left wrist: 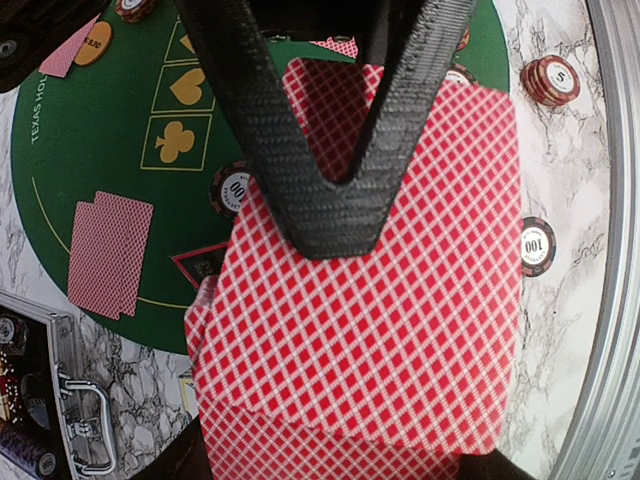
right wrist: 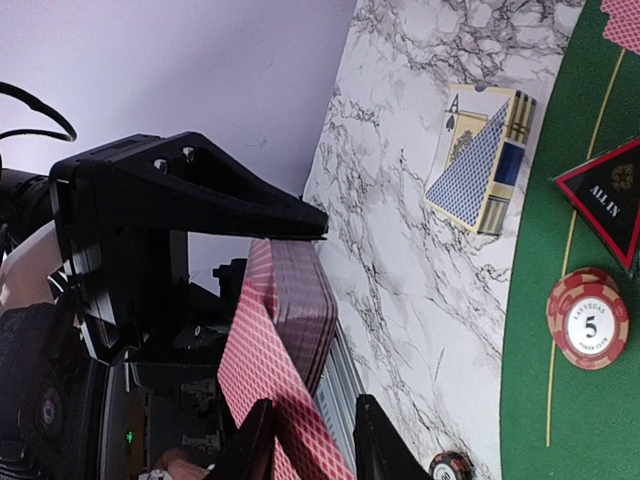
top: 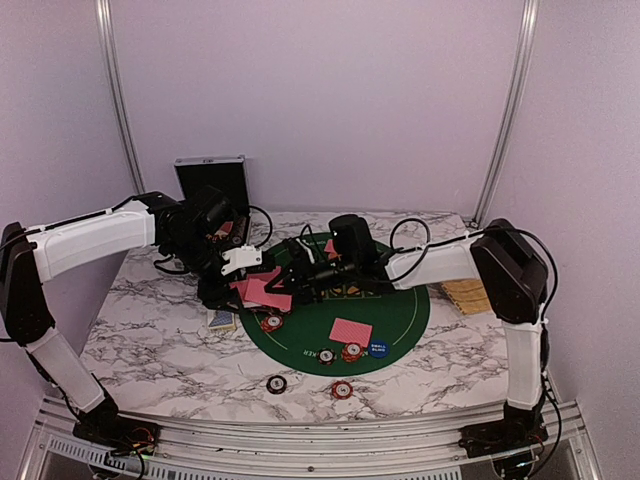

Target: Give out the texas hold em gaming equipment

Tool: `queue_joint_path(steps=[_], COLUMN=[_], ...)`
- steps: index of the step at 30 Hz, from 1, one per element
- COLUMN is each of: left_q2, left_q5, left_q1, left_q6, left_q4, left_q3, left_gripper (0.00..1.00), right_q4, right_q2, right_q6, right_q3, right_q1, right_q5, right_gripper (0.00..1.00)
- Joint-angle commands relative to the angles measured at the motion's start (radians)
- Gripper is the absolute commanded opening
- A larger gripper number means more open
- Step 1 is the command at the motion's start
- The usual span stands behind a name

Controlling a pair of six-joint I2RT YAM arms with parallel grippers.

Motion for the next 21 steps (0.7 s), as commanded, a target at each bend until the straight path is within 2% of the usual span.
queue_joint_path(steps=[1, 5, 6, 21], left_q2=[-0.019, -0.018, -0.017, -0.030], left_q5=[0.014, 0.015, 0.015, 0.018], left_q1=[0.006, 0.007, 0.008, 0.024], left_q6=[-0.002, -0.001, -0.001, 0.004], left_q4=[0.006, 0.008, 0.008, 0.008], left_q3=[0.002, 0.001, 0.000, -0.013], left_gripper=[0.00, 0.00, 0.00, 0.00], right_q4=[-0.015, 0.003, 0.003, 0.028], right_q2=[-0.054, -0.063, -0.066, -0.114], right_q6=[0.009, 0.035, 0.037, 0.058], right_q3=[-0.002, -0.014, -0.015, -0.061], right_q1=[-0.013, -0.014, -0.016, -0.136], right_q5=[0.009, 0.003, 0.002, -0.024], right_gripper=[0.19, 0.01, 0.00, 0.00])
